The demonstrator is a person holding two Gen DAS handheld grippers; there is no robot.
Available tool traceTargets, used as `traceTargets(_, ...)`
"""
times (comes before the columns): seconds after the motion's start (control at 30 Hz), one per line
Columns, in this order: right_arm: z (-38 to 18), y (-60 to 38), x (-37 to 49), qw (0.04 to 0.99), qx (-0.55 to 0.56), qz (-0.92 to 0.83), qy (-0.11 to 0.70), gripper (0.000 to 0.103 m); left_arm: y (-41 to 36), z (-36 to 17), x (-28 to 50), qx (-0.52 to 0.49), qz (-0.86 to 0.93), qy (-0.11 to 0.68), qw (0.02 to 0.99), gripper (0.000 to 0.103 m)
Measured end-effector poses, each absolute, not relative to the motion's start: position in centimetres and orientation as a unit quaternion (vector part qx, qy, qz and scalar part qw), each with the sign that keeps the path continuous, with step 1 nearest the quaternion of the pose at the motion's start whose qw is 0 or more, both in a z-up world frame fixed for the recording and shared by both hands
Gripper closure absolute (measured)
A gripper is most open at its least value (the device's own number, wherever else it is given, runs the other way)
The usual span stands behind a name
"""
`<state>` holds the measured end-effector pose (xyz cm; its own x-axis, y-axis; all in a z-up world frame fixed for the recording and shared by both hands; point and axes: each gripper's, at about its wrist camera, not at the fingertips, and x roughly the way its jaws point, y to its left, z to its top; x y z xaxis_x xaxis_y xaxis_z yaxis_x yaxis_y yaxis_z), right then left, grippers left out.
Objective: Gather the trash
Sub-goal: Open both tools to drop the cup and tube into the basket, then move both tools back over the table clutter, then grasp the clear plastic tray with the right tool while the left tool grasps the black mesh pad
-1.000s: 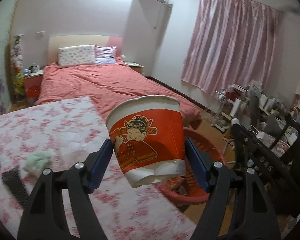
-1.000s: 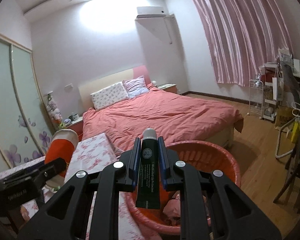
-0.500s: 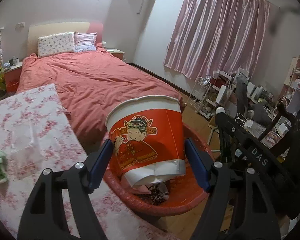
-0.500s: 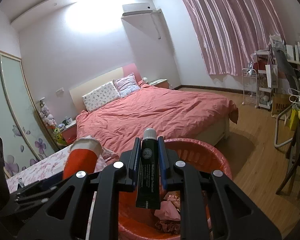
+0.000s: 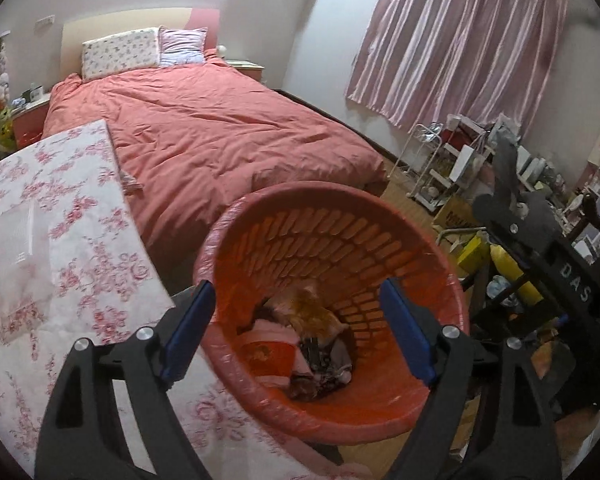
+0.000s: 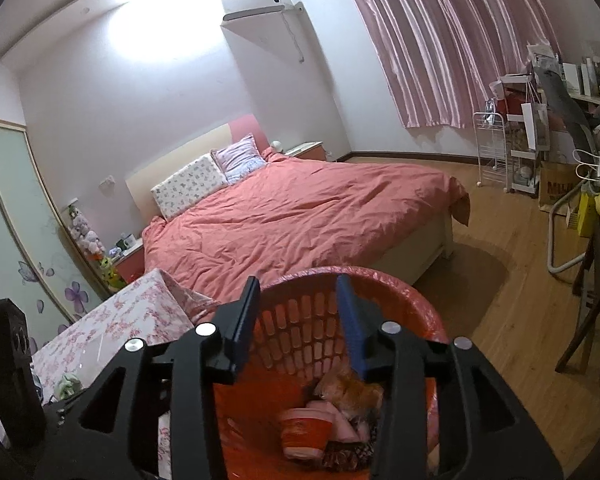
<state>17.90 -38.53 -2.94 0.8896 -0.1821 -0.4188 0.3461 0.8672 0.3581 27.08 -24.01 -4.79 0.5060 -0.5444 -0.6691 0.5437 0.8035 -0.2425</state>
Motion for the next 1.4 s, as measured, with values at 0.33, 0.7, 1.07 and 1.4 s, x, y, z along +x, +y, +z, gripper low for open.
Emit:
traceTargets(0.33, -1.6, -36.1, 18.1, 0.951, 0.185, -0.118, 0.218, 0.05, -17.7, -3.3, 26.0, 0.025, -0.24, 0.367, 0.899, 0.016)
traceTargets(0.7, 0.4, -27.8, 20.5, 0.955, 0.145, -0.032, 0.255, 0.045, -4.1, -1.9, 25.1, -0.002, -0.118, 0.352, 0.929, 0.013)
traceTargets(1.07, -2.0, -17.6, 27.4, 0.937, 0.087, 0.032, 0.336, 0.034, 8.4, -2.1, 24.4, -0.045, -0.002, 0.349, 0.936, 0.011)
traceTargets(1.4, -4.9, -11.8, 32.9, 0.919, 0.02, 0.015, 0.392, 0.027, 11.5, -3.4, 24.8, -0.07, 0.01, 0.361, 0.93, 0.011)
